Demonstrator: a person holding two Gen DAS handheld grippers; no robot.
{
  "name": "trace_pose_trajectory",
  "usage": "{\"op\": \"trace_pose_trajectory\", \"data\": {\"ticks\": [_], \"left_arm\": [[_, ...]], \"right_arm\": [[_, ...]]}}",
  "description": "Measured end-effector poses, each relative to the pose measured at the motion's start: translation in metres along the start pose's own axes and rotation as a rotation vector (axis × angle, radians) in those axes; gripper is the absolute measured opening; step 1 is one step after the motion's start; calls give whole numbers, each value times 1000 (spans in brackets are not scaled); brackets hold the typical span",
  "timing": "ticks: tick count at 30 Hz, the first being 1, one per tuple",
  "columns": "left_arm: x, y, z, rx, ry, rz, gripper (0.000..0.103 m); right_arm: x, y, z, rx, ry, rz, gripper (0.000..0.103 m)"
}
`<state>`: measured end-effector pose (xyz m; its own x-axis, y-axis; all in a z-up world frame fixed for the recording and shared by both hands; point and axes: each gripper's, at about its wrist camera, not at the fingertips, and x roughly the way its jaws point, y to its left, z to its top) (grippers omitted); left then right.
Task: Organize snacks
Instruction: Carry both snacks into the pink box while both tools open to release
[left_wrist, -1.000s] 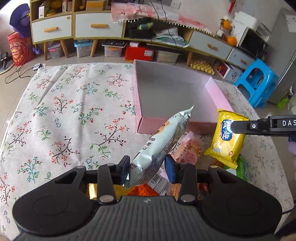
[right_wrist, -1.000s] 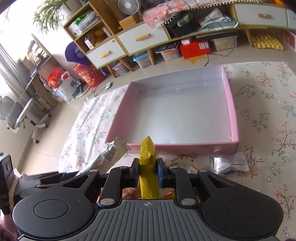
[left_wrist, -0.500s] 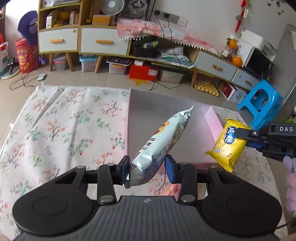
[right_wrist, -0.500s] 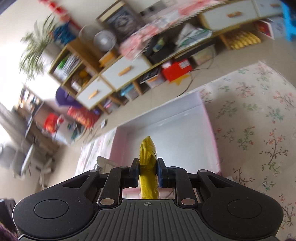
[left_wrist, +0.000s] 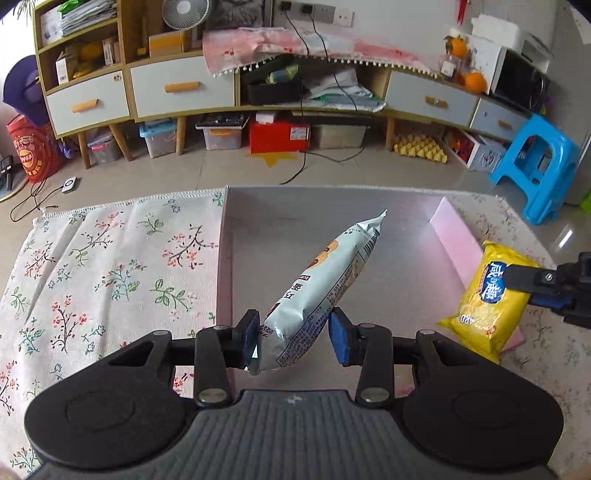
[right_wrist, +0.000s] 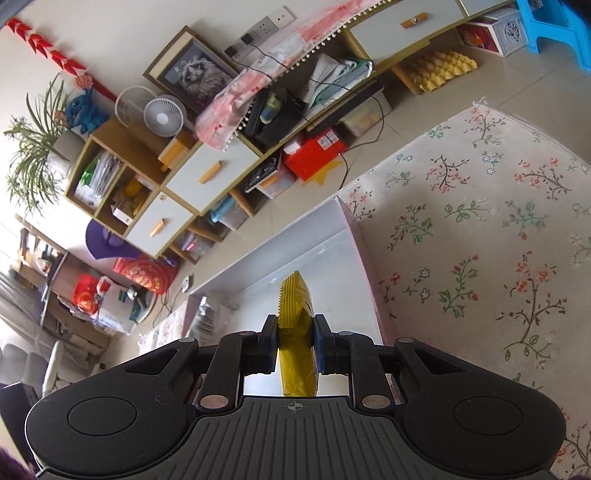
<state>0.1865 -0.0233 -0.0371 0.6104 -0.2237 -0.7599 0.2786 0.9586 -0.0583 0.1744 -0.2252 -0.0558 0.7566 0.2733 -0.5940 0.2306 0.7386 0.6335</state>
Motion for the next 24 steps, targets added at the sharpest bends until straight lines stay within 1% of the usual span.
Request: {"op": "trace_pose_trajectory", "data": {"ticks": [7,9,11,16,21,24], "left_arm": [[1,2,-10,3,71,4,37],[-1,3,-13,3,76,2,37],[-1,5,-14,0,91,-5,34],[-6,8,-15,-17,118,-23,33],[-8,9,-16,-34,144,-39,33],[-9,9,-16,-36,144,-40,33]], "right_arm": [[3,0,-3,-4,11,-10,19],[4,0,-3,-10,13,-22,19],[4,-1,-3,-5,16,-30,19],[7,-3,-2,-18,19,-41,19],[13,-6,-3,-18,36,-31,20],[14,-5,-3,-24,41,-33,20]]}}
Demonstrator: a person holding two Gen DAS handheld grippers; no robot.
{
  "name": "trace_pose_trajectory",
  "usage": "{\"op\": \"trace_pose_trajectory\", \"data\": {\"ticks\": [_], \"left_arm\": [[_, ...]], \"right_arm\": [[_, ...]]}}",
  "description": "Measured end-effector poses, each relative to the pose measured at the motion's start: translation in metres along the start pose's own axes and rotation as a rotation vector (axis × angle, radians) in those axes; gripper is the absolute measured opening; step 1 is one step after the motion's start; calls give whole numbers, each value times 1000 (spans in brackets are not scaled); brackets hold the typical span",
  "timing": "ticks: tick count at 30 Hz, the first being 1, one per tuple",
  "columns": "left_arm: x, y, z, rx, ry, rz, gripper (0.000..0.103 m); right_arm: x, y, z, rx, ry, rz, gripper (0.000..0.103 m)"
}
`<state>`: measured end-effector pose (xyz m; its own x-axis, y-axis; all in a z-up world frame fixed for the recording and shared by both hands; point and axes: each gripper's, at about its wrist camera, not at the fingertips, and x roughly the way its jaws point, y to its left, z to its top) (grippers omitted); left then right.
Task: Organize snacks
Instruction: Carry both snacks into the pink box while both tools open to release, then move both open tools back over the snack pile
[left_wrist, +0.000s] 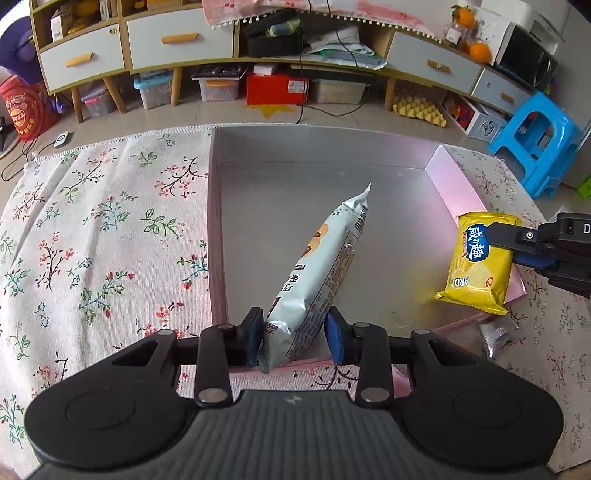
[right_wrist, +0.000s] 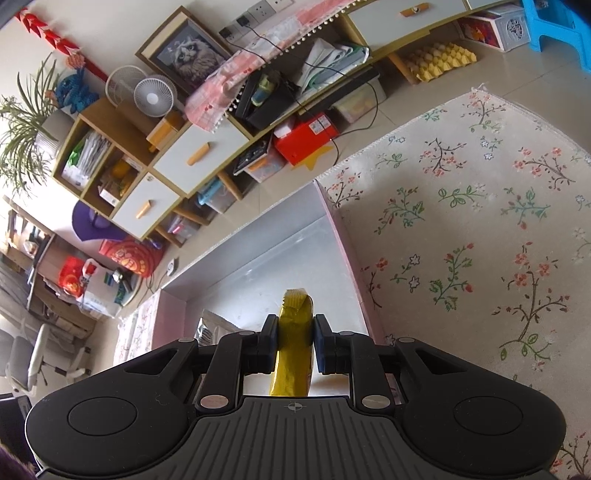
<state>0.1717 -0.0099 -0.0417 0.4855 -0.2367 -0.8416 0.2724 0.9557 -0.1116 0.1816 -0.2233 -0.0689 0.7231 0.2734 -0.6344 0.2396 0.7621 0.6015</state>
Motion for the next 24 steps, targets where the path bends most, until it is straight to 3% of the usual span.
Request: {"op": "trace_pose_trajectory", "data": {"ticks": [5,6,7,9,10,14,17,21,24], "left_arm": [[-1,-5,-2,21,-41,16,36],[-2,-7,-3,21,-58,20,37],[-4,-8,-3,21,-67,19,43],[-7,-10,-3,25,-85,21,54],[-9,-11,-2,29,-93,27,60],[-19,-13,-1,29,-125,29,73],[-25,-14,-3,20,-132,22,84],[-34,-15,-8,24,-141,33,94],[-43,-14,-13,21,-153,42,98]], "right_arm": [[-3,3,0,-15,2,5,25],[-4,3,1,-11,4,11,33],[-7,3,2,-5,-1,19,46],[-13,3,3,0,-23,31,64],[-16,4,4,-3,-31,28,68],[-25,6,5,-5,-23,26,71],[-32,10,5,-20,-15,12,82],[-43,18,1,-62,-9,-12,84],[-52,22,-2,-84,-11,-58,91]]}}
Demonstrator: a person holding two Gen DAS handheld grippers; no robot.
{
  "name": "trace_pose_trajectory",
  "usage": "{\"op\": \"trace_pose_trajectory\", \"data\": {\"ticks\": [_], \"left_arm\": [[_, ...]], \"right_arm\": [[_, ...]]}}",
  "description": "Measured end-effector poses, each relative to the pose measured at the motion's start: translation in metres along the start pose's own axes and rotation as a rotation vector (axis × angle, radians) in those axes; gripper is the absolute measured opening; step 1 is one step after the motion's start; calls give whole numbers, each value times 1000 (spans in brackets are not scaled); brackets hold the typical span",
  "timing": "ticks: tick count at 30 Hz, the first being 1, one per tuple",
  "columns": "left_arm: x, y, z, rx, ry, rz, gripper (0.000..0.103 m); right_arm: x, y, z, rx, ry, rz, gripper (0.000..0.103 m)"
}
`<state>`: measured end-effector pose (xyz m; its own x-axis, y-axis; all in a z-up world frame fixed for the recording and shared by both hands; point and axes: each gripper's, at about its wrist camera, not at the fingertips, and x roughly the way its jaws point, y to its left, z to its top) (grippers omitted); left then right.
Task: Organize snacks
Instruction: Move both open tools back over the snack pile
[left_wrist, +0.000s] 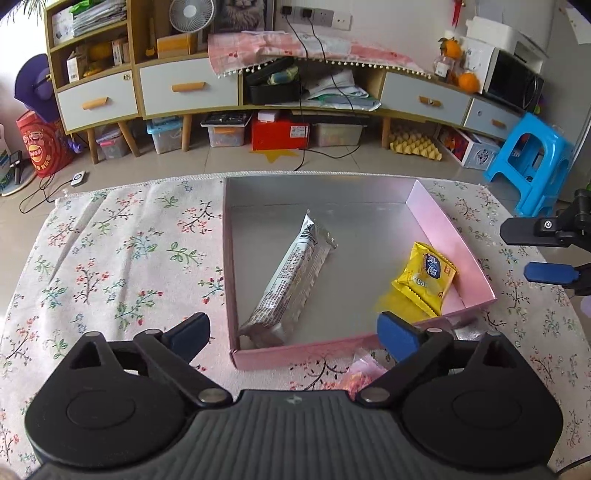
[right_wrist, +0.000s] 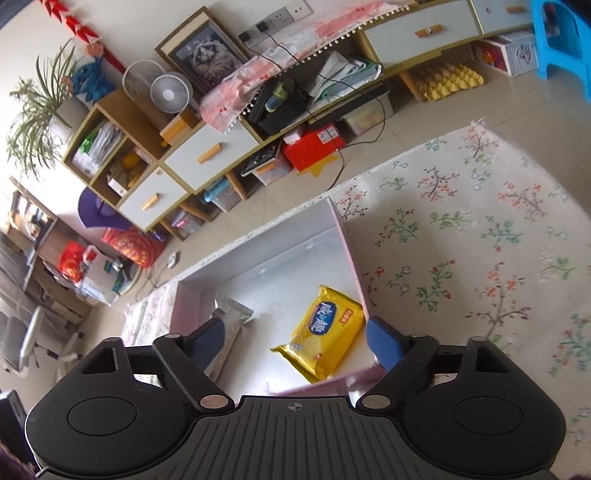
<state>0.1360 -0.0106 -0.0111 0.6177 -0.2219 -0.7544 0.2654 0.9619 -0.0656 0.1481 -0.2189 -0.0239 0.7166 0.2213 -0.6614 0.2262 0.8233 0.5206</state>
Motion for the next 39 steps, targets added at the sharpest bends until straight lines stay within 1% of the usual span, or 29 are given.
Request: {"op": "trace_pose_trajectory", "data": {"ticks": [2,7,11,15,18,22,29,33,39], "left_arm": [[-7,1,-2,-10,-2,14,102],[-23,8,-10,-52,1,43,103],[-36,16,-18,-103,-5,53,103],[-48,20,-26,-130,-11,54,103],[-56,21,-32,-139,2,64,103],[-60,20,-45,-130,28,36,103],[-58,22,-75,-90,101,23,103],[-59,21,-92,-90,137,6,103],[-53,12,-106,-88,217,-52,103]], "right_arm": [[-6,5,-3,-24,3,-34,91],[-19,19,-13,-100,13,-67,94],[-32,31,-23,-158,-1,-70,95],[-45,38,-31,-194,-11,-70,95],[-51,42,-40,-224,13,-72,95],[-52,47,-55,-277,57,-91,95],[-48,36,-81,-275,167,-102,95],[-45,25,-89,-234,211,-107,95],[-37,10,-97,-158,275,-126,95]]}}
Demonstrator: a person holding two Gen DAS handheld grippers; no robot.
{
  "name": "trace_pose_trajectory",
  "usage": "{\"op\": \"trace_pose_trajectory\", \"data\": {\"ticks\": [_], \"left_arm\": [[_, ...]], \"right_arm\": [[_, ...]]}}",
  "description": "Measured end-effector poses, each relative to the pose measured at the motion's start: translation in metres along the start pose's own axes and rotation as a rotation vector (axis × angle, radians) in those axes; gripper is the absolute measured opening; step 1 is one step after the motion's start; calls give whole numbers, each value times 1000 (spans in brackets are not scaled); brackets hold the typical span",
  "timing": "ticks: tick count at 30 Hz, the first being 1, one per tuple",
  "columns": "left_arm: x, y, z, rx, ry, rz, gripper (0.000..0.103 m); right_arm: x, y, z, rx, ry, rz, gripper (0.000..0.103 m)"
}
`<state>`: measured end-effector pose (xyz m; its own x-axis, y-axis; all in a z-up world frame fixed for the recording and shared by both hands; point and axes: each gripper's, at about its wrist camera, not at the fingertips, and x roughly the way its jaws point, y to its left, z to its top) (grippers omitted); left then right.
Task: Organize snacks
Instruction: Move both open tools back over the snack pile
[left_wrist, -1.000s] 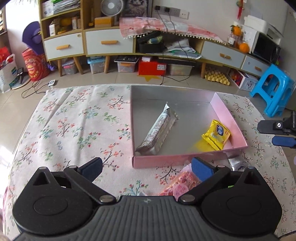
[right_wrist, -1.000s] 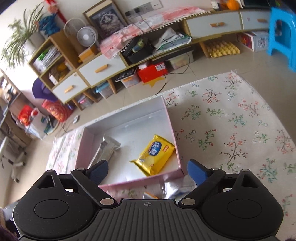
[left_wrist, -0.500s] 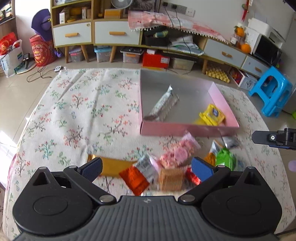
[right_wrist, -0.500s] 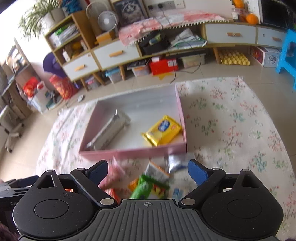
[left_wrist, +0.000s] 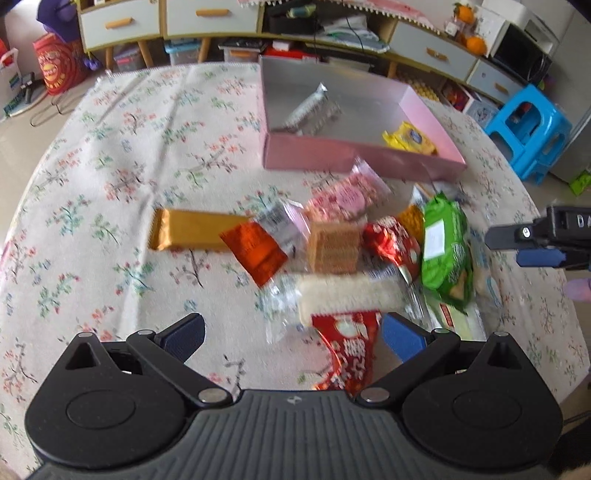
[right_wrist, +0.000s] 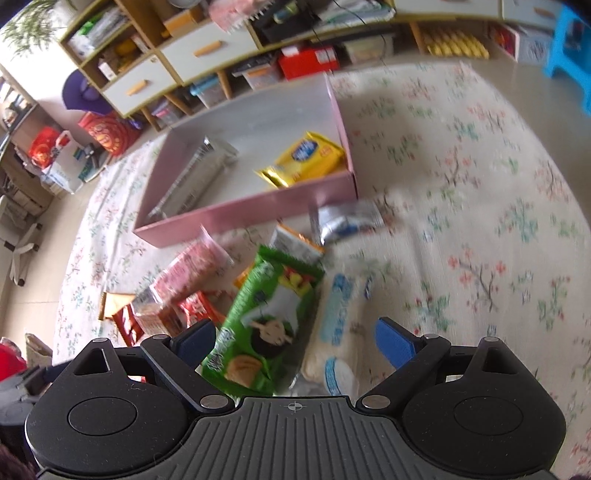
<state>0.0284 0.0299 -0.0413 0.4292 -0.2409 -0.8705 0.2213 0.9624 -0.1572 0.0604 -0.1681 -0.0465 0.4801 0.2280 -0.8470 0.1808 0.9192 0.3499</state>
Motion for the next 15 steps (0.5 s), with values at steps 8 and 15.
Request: {"op": "trace_pose_trajectory", "data": {"ticks": [8,15], "left_arm": [[18,-20,-12,72,109,-30,102],[29,-28,-17,100,152,-39,88]], "right_arm": [[4,-2,-1,120,61,127,95],[15,0,0,171,103,192,95]]}}
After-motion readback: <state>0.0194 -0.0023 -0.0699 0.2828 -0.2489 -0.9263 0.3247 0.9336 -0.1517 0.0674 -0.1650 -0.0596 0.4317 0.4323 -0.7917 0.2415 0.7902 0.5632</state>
